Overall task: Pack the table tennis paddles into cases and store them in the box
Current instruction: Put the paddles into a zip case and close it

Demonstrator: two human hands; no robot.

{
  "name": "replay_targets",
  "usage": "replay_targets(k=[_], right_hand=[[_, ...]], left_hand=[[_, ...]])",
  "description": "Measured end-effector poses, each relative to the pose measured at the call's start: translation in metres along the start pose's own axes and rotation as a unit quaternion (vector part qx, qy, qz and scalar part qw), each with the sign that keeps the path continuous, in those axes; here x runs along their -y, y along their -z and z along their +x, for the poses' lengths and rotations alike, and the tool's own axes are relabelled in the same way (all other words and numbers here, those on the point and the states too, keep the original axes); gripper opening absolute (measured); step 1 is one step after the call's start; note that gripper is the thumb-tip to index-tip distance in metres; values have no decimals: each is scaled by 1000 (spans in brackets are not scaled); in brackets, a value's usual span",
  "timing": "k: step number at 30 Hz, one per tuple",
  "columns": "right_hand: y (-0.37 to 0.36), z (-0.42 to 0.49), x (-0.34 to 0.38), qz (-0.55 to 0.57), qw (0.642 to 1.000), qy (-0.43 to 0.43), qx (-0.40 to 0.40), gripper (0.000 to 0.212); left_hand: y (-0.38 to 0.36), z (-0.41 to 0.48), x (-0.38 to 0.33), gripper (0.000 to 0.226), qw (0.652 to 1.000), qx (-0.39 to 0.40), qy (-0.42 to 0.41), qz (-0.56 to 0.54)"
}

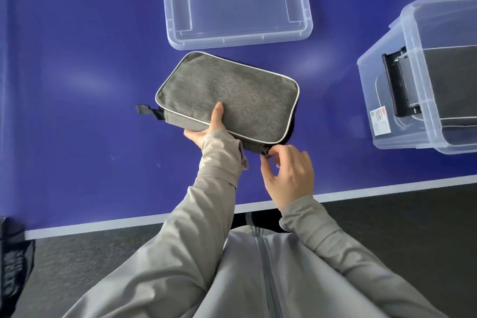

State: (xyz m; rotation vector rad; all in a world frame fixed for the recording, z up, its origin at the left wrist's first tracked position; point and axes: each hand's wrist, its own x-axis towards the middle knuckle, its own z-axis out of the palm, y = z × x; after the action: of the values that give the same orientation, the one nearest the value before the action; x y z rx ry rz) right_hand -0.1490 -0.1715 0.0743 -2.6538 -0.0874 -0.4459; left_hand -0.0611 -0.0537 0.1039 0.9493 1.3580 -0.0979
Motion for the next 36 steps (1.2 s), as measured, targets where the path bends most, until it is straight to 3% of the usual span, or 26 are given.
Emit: replay_targets(k=[3, 7, 14, 19, 21, 29, 33, 36], right_hand=[[3, -1, -1, 10, 999, 32, 14, 18], [11, -1, 5, 64, 997, 8, 32, 20], [23, 17, -13, 106, 986, -130, 4, 12], [22, 44, -38, 169, 952, -255, -1, 9], [23, 54, -48, 210, 935, -285, 21, 12], [23, 88, -51, 312, 900, -268, 143, 27], [21, 111, -38, 336, 892, -245, 176, 29], [26, 134, -32, 352, 892, -250, 134, 29]], left_hand=[[6, 0, -4, 60, 1000, 0, -22, -9], [14, -4, -10, 69, 999, 4, -32, -18], [32, -2, -23, 67, 998, 13, -64, 22], [54, 5, -27, 55, 988, 91, -93, 88], [61, 10, -29, 57, 978, 127, -122, 108], [73, 33, -47, 51, 934, 252, -223, 120], [78, 36, -58, 64, 890, 325, -259, 188], [84, 36, -67, 64, 839, 378, -281, 270]])
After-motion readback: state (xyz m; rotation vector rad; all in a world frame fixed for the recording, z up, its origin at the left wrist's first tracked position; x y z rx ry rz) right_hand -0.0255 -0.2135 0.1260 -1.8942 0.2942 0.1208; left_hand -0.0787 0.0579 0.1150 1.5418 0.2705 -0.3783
